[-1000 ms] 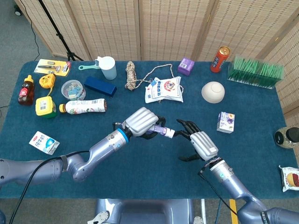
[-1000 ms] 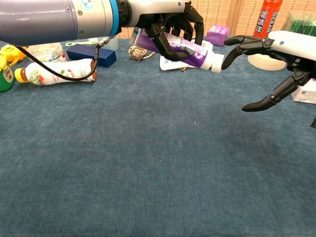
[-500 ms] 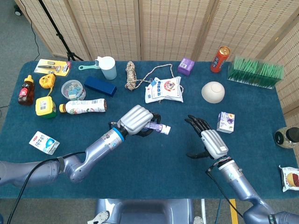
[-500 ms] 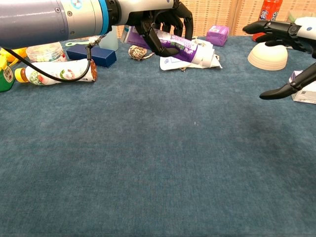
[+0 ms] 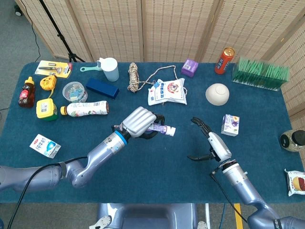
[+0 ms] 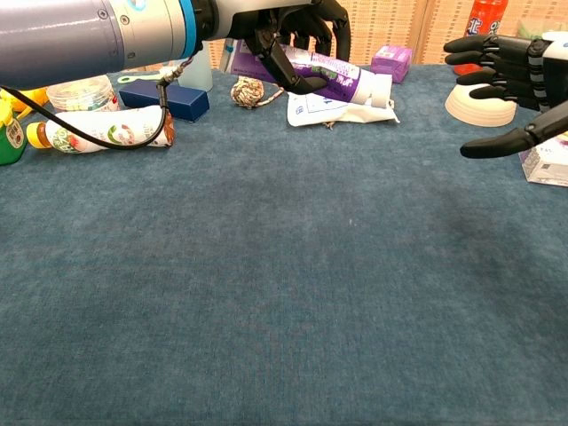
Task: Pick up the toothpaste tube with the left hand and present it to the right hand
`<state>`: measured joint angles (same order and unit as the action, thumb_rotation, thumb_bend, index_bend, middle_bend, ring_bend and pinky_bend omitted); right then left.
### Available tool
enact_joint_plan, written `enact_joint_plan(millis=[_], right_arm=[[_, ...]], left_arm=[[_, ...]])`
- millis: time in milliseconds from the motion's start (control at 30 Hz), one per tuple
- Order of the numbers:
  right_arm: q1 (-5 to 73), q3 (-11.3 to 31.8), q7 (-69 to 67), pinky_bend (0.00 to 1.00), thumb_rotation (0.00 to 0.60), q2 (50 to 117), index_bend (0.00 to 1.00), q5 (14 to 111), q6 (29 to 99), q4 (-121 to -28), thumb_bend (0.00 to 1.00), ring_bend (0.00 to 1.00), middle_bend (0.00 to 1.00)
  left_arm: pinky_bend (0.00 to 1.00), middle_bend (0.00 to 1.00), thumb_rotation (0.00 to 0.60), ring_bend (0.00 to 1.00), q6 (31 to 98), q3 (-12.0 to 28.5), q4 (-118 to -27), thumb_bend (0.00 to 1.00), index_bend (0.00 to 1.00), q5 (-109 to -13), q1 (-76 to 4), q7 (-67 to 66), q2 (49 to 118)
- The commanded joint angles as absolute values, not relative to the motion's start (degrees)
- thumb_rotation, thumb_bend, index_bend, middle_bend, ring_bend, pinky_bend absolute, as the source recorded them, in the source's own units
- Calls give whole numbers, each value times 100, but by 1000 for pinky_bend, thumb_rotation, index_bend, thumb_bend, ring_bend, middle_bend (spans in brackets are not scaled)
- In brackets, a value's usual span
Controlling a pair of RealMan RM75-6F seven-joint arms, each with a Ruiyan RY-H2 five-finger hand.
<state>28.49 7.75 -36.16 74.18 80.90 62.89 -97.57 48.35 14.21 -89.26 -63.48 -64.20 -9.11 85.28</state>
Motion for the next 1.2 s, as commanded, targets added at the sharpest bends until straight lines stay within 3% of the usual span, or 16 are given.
enact_joint_plan(millis=[33, 400, 833, 1200], right_arm=[[2830, 860, -4251, 0, 600, 7405, 0, 8016, 6160, -9676, 0, 0, 0], [2718, 1187, -6199, 0, 600, 7375, 0, 7681, 5936, -9571, 0, 0, 0], [2568, 1415, -7044, 0, 596, 7392, 0, 7674, 6052, -9616, 0, 0, 0], [2372, 1630, -7856, 0, 444, 7500, 0, 7757, 6396, -9646, 0, 0, 0]], left_arm=[[588, 570, 600, 552, 4852, 1431, -8926, 585, 685, -6354, -6404, -897, 8541], [587, 570, 600, 552, 4986, 1487, -8960, 582, 685, -6425, -6287, -780, 8643], [588, 570, 600, 551, 5208, 1508, -8926, 579, 685, -6483, -6213, -915, 8875], [587, 570, 600, 551, 5592, 1563, -8836, 574, 685, -6616, -6129, -1100, 9232]])
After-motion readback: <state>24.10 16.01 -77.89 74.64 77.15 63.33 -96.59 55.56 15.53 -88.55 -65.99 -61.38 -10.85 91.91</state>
